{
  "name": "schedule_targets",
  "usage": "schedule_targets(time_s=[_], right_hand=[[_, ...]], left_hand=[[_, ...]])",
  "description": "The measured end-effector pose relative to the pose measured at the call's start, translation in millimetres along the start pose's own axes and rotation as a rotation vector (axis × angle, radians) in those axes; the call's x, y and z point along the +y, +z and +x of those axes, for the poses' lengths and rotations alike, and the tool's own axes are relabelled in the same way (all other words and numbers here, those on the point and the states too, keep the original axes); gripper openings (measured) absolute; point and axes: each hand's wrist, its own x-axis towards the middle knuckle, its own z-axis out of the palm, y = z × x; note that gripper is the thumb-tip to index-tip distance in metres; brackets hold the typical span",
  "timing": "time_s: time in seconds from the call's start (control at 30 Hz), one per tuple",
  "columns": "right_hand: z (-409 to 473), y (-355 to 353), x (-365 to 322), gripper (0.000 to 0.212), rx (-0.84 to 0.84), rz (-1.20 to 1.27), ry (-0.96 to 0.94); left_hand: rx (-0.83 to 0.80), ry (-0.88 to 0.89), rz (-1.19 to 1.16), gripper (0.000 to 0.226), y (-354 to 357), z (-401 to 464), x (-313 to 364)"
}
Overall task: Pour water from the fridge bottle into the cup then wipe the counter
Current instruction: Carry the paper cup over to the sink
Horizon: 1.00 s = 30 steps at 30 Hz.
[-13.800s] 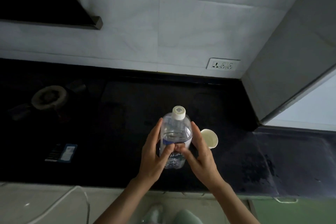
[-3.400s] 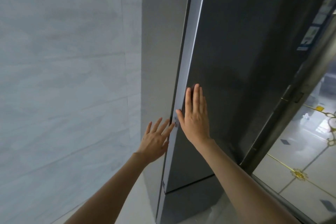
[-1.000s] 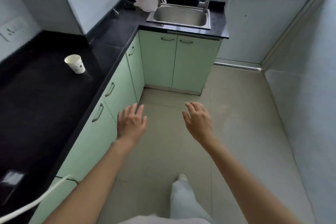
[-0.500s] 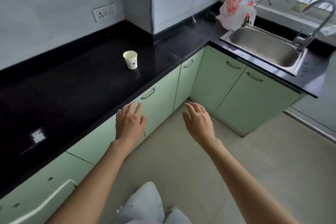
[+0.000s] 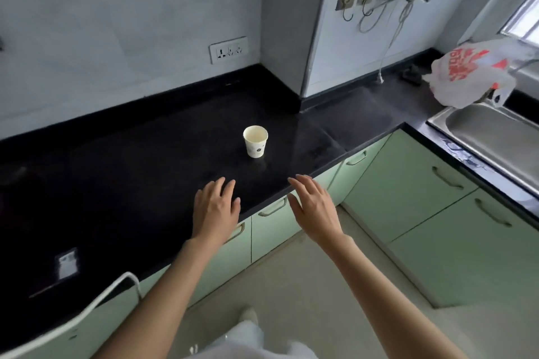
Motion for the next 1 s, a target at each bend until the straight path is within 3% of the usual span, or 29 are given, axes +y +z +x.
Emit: schedule_targets(time_s=[0.23,0.43,0.63,0.87,1.0], right_hand=[[79.4,35.8,25.8,0.040,-0.035,0.041,-0.083],[143.4,67.3,56.5,0.052,-0.122,0.117,-0.124],[191.3,100.3,82.3,0.074,-0.292,0.248,-0.113],[225.4,126.3,83.4,0.078,-0.448,0.501,-0.017],[227.9,133.6,78.4,0.075,-0.481,0.627,0.015]], left_hand=[[-0.007,-0.081,-0.031,0.042,17.0,63.4,-11.4],[-0.026,-0.252,-0.159,0.044,46.2,105.2,-8.2],[0.004,-0.536,-0.498,0.041,63.8,141.8,16.8],[0.040,-0.818,-0.845,0.036,78.0,164.2,36.8],[0.006,-0.889,-1.072,0.031,87.8,166.1,33.9]])
